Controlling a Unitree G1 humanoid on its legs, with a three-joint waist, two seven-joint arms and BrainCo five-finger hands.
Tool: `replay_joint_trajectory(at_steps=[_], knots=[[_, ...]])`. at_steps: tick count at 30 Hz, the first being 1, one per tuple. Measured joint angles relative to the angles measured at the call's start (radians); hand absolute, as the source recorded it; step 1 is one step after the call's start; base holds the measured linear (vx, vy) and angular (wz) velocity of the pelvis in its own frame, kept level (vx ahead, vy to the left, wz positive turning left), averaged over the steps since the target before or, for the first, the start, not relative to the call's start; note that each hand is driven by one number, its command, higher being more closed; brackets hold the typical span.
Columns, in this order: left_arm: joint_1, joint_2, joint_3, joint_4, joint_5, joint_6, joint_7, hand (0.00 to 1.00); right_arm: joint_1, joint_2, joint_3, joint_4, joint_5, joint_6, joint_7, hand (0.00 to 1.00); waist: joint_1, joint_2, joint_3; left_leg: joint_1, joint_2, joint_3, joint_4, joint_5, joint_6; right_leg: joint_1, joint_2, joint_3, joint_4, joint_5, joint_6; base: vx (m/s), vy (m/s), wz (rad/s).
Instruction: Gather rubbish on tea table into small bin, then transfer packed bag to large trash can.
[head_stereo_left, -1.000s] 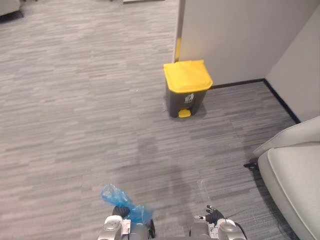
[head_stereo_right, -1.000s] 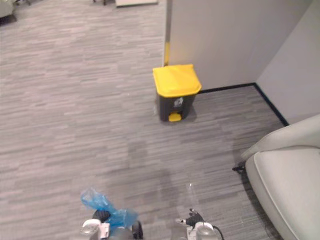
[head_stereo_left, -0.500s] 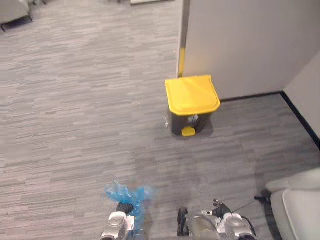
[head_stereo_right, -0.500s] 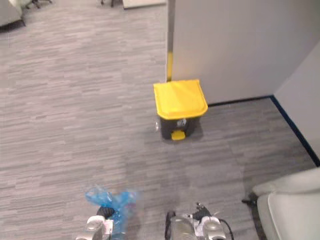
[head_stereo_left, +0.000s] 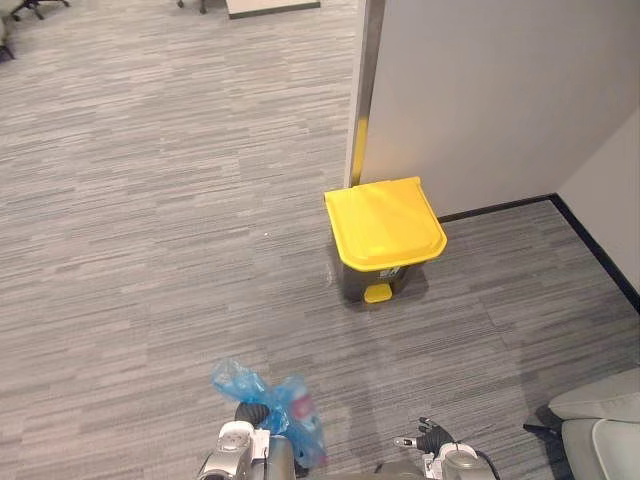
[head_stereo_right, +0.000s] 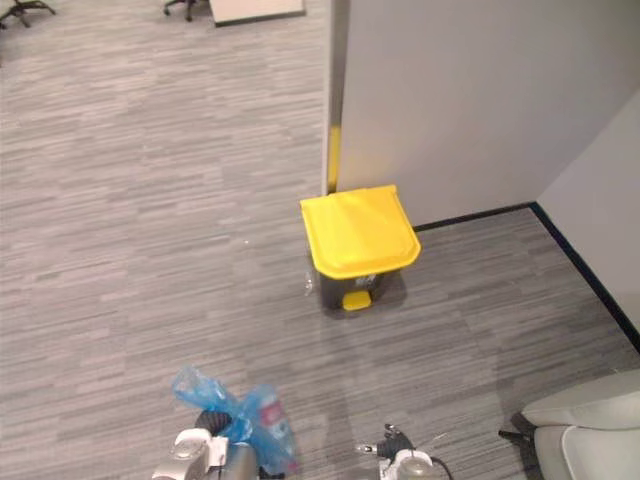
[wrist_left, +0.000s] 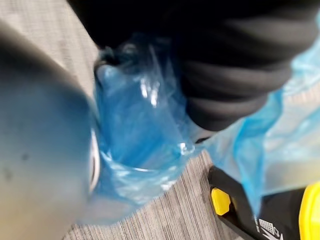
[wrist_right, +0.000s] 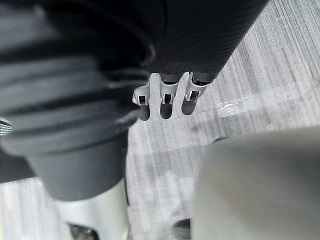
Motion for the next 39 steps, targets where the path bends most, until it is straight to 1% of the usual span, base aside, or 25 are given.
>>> replay_joint_trajectory(at_steps=[1, 2, 5, 6, 7, 8, 9, 10, 11, 13, 14, 15, 17, 18, 19, 20, 21, 22, 23, 24, 25, 27, 28, 31, 39], knots=[[-0.002, 0.016, -0.029, 0.000, 0.000, 0.000, 0.001, 1.00, -0.010, -0.002, 0.003, 0.000, 0.000, -0.007, 0.001, 0.00, -0.012, 0.005, 0.002, 0.061, -0.006, -0.015, -0.039, -0.005, 0.007, -0.049, -0.001, -0.046, 0.124, -0.032, -0.026, 0.58, 0.100, 0.05], [-0.011, 0.024, -0.040, -0.001, -0.001, 0.000, 0.002, 1.00, -0.023, -0.007, 0.019, 0.000, 0.000, -0.013, 0.000, 0.00, -0.020, 0.017, 0.006, 0.121, 0.001, -0.026, -0.084, -0.004, 0.007, -0.092, 0.004, -0.125, 0.157, -0.063, -0.084, 0.41, 0.039, 0.11], [-0.035, 0.044, -0.044, -0.002, -0.002, 0.000, 0.009, 1.00, -0.042, -0.014, 0.041, -0.002, 0.000, -0.026, 0.001, 0.00, -0.021, 0.045, 0.024, 0.192, 0.035, -0.026, -0.129, -0.004, 0.007, -0.165, 0.029, -0.256, 0.086, -0.092, -0.142, 0.34, -0.035, -0.01], [-0.040, 0.052, -0.043, -0.002, -0.003, 0.000, 0.011, 1.00, -0.046, -0.015, 0.045, -0.019, -0.001, -0.027, 0.001, 0.00, -0.023, 0.055, 0.027, 0.210, 0.056, -0.027, -0.131, -0.004, 0.007, -0.210, 0.050, -0.299, -0.006, -0.079, -0.159, 0.42, -0.107, 0.06], [-0.040, 0.057, -0.043, -0.002, -0.003, 0.000, 0.011, 1.00, -0.048, -0.015, 0.047, -0.032, -0.001, -0.027, 0.000, 0.00, -0.026, 0.055, 0.029, 0.230, 0.065, -0.028, -0.132, -0.005, 0.005, -0.239, 0.068, -0.318, -0.128, -0.023, -0.168, 0.44, -0.123, 0.14], [-0.037, 0.061, -0.044, -0.002, -0.003, 0.000, 0.011, 1.00, -0.047, -0.015, 0.049, -0.037, -0.002, -0.026, 0.000, 0.00, -0.030, 0.041, 0.025, 0.247, 0.064, -0.028, -0.132, -0.012, -0.009, -0.242, 0.083, -0.319, -0.255, 0.063, -0.174, 0.49, -0.144, 0.31], [-0.026, 0.074, -0.043, -0.001, -0.003, 0.000, 0.010, 1.00, -0.032, -0.015, 0.053, -0.037, -0.005, -0.027, 0.000, 0.00, -0.039, 0.020, 0.021, 0.278, 0.046, -0.033, -0.128, -0.042, -0.063, -0.223, 0.087, -0.302, -0.432, 0.308, -0.266, 0.52, -0.129, 0.08], [-0.020, 0.047, -0.032, 0.011, -0.001, 0.002, 0.013, 1.00, -0.046, -0.033, 0.052, -0.040, -0.011, -0.025, -0.005, 0.00, -0.032, 0.071, 0.023, 0.288, 0.095, -0.043, -0.118, -0.059, -0.091, -0.202, 0.131, -0.310, -0.428, 0.299, -0.287, 0.58, -0.138, -0.02], [-0.028, 0.044, -0.024, 0.010, -0.001, -0.001, 0.008, 1.00, -0.060, -0.039, 0.050, -0.034, -0.017, -0.026, -0.004, 0.00, -0.029, 0.067, 0.027, 0.270, 0.090, -0.067, -0.119, -0.061, -0.089, -0.201, 0.131, -0.304, -0.431, 0.288, -0.292, 0.41, -0.098, -0.16], [-0.039, 0.034, -0.022, 0.017, 0.000, -0.004, 0.009, 1.00, -0.062, -0.047, 0.041, -0.007, -0.018, -0.023, -0.004, 0.00, -0.039, 0.062, 0.032, 0.258, 0.079, -0.098, -0.157, -0.056, -0.090, -0.159, 0.123, -0.310, -0.444, 0.267, -0.291, 0.30, -0.080, 0.20], [-0.038, 0.029, -0.018, 0.018, 0.000, -0.005, 0.007, 1.00, -0.048, -0.050, 0.040, 0.009, -0.018, -0.019, -0.003, 0.00, -0.040, 0.063, 0.033, 0.256, 0.080, -0.107, -0.162, -0.031, -0.087, -0.124, 0.124, -0.320, -0.446, 0.247, -0.282, 0.29, -0.070, 0.35], [-0.032, 0.029, -0.013, 0.018, 0.001, -0.008, 0.006, 1.00, -0.030, -0.055, 0.036, 0.002, -0.017, -0.016, -0.003, 0.00, -0.039, 0.059, 0.033, 0.235, 0.083, -0.099, -0.082, -0.003, -0.109, -0.087, 0.126, -0.332, -0.444, 0.204, -0.266, 0.24, -0.082, 0.42], [-0.020, 0.022, -0.006, 0.015, 0.001, -0.007, 0.003, 1.00, -0.012, -0.051, 0.039, 0.002, -0.017, -0.013, -0.001, 0.00, -0.036, 0.035, 0.026, 0.149, 0.093, -0.109, 0.141, 0.006, -0.126, -0.040, 0.109, -0.334, -0.475, 0.174, -0.231, 0.14, -0.043, 0.30], [-0.011, 0.007, -0.002, 0.013, 0.001, -0.006, 0.001, 1.00, -0.004, -0.055, 0.039, 0.001, -0.017, -0.012, -0.002, 0.00, -0.031, 0.041, 0.028, 0.079, 0.122, -0.107, 0.303, 0.031, -0.166, -0.001, 0.115, -0.335, -0.506, 0.171, -0.233, 0.15, 0.056, 0.01], [0.005, -0.014, 0.008, 0.007, 0.002, -0.006, -0.005, 1.00, 0.002, -0.052, 0.042, -0.002, -0.017, -0.010, -0.002, 0.00, -0.020, 0.050, 0.028, 0.025, 0.150, -0.101, 0.433, 0.035, -0.164, 0.029, 0.120, -0.329, -0.531, 0.168, -0.232, 0.17, 0.076, -0.08], [0.003, -0.019, 0.025, -0.005, 0.000, -0.007, -0.008, 1.00, 0.005, -0.054, 0.041, -0.005, -0.016, -0.005, -0.003, 0.00, -0.015, 0.054, 0.029, 0.007, 0.165, -0.087, 0.459, 0.006, -0.138, 0.044, 0.122, -0.324, -0.543, 0.168, -0.231, 0.18, 0.094, -0.18], [-0.001, -0.023, 0.032, -0.006, 0.000, -0.007, -0.009, 1.00, 0.003, -0.050, 0.036, -0.005, -0.015, -0.004, -0.003, 0.00, -0.013, 0.054, 0.031, -0.009, 0.169, -0.067, 0.443, -0.030, -0.115, 0.060, 0.119, -0.309, -0.553, 0.168, -0.231, 0.15, 0.073, -0.22], [0.003, -0.025, 0.032, -0.004, 0.000, -0.006, -0.011, 1.00, 0.003, -0.048, 0.033, -0.006, -0.015, -0.003, -0.003, 0.00, -0.012, 0.050, 0.033, -0.018, 0.165, -0.058, 0.405, -0.052, -0.108, 0.070, 0.113, -0.299, -0.556, 0.168, -0.231, 0.19, 0.110, -0.35], [0.010, -0.027, 0.031, -0.004, -0.001, -0.007, -0.013, 1.00, 0.005, -0.047, 0.024, -0.005, -0.014, -0.004, -0.003, 0.00, -0.012, 0.049, 0.034, -0.022, 0.147, -0.055, 0.293, -0.064, -0.108, 0.079, 0.099, -0.277, -0.552, 0.168, -0.221, 0.18, 0.149, -0.47], [0.011, -0.028, 0.029, -0.004, -0.001, -0.007, -0.013, 1.00, 0.005, -0.047, 0.021, -0.001, -0.012, -0.004, -0.003, 0.00, -0.012, 0.054, 0.029, -0.018, 0.129, -0.070, 0.154, -0.047, -0.108, 0.080, 0.092, -0.259, -0.549, 0.171, -0.200, 0.25, 0.256, -0.70], [0.013, -0.031, 0.021, -0.001, 0.001, 0.000, -0.014, 1.00, 0.004, -0.062, 0.021, 0.000, -0.017, 0.002, -0.006, 0.00, -0.012, 0.090, 0.013, -0.014, 0.121, -0.107, -0.026, 0.071, -0.103, 0.074, 0.113, -0.231, -0.548, 0.165, -0.174, 0.23, 0.230, -0.75], [0.020, -0.028, 0.021, 0.009, 0.000, 0.000, -0.011, 1.00, 0.006, -0.054, 0.023, -0.002, -0.015, 0.006, -0.009, 0.00, -0.012, 0.069, 0.001, 0.030, 0.089, -0.085, -0.076, 0.082, -0.095, 0.079, 0.095, -0.173, -0.570, 0.185, -0.145, 0.21, 0.158, -0.48], [0.017, -0.014, 0.016, 0.012, 0.000, 0.000, -0.011, 1.00, 0.008, -0.046, 0.022, -0.001, -0.015, 0.004, -0.009, 0.00, -0.019, 0.053, -0.005, 0.038, 0.074, -0.078, -0.097, 0.084, -0.092, 0.084, 0.082, -0.168, -0.592, 0.185, -0.140, 0.18, 0.133, -0.13], [0.002, -0.002, -0.018, 0.011, 0.000, 0.000, -0.012, 1.00, 0.011, -0.030, 0.026, 0.003, -0.015, 0.006, -0.008, 0.00, -0.020, 0.033, -0.014, 0.077, 0.049, -0.065, -0.138, 0.086, -0.089, 0.115, 0.064, -0.157, -0.628, 0.188, -0.134, 0.20, 0.118, -0.07], [0.014, 0.026, -0.018, 0.019, 0.001, 0.001, -0.010, 1.00, 0.004, -0.015, 0.039, 0.012, -0.017, 0.001, -0.003, 0.00, -0.019, 0.049, -0.021, 0.175, 0.055, 0.017, -0.213, 0.086, -0.089, 0.137, 0.090, -0.050, -0.660, 0.194, -0.125, 0.13, 0.001, -0.41]])
